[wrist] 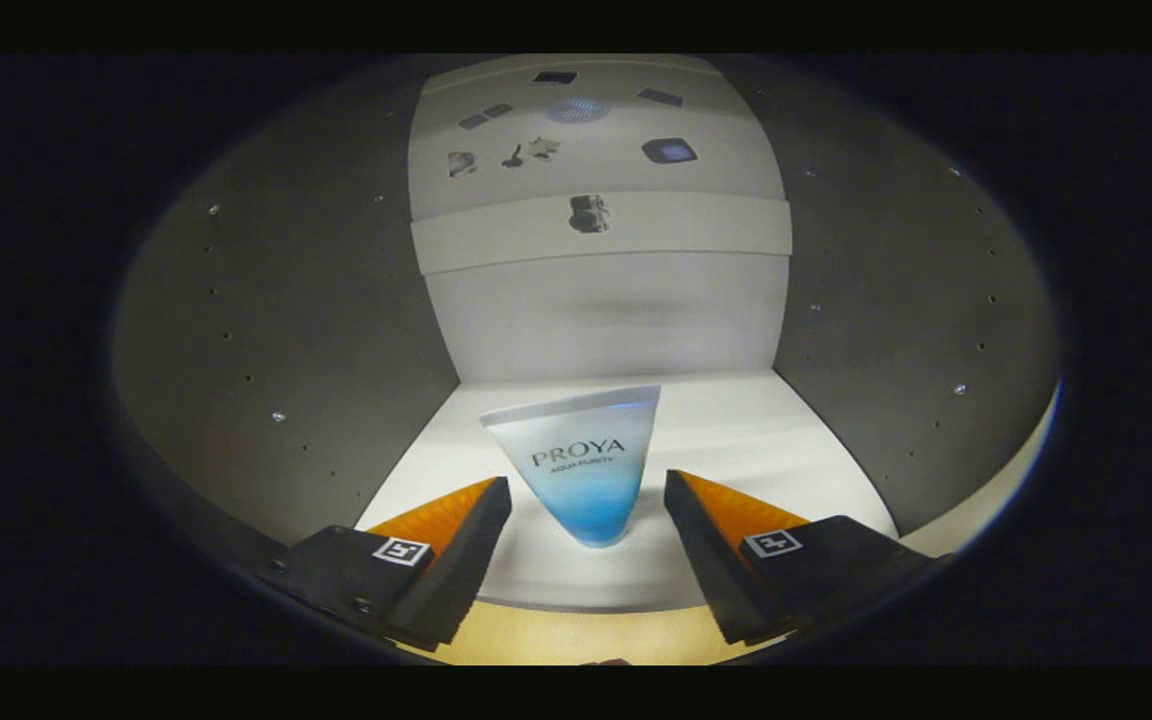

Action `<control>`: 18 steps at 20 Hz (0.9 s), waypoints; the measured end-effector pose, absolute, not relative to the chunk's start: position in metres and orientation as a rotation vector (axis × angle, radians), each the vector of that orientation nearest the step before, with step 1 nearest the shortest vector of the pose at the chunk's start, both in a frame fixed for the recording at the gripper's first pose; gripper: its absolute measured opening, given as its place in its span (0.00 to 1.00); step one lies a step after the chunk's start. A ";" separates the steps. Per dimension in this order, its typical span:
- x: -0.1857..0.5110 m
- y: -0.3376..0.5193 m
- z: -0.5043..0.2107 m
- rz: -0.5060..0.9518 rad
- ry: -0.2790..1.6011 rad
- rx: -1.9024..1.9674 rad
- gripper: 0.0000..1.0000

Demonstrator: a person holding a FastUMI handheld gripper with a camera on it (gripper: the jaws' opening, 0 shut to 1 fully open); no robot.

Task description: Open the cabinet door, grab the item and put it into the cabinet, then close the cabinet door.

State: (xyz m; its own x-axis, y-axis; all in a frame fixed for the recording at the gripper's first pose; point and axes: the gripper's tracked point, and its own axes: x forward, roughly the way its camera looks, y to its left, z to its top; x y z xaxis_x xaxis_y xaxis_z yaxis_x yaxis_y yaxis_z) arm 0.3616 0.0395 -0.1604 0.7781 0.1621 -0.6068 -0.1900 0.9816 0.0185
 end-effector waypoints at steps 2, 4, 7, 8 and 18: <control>0.353 0.033 -0.147 0.168 0.615 -0.064 0.98; 0.340 0.033 -0.121 0.170 0.532 -0.074 0.98; 0.293 0.041 -0.086 0.201 0.446 -0.081 0.98; 0.275 0.045 -0.075 0.210 0.420 -0.082 0.98; 0.086 0.063 -0.007 0.286 0.262 -0.044 0.98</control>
State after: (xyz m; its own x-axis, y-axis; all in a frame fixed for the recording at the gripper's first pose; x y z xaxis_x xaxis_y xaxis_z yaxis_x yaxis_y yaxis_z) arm 0.0855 0.0628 -0.0067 0.9259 0.2728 -0.2614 -0.2842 0.9588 -0.0060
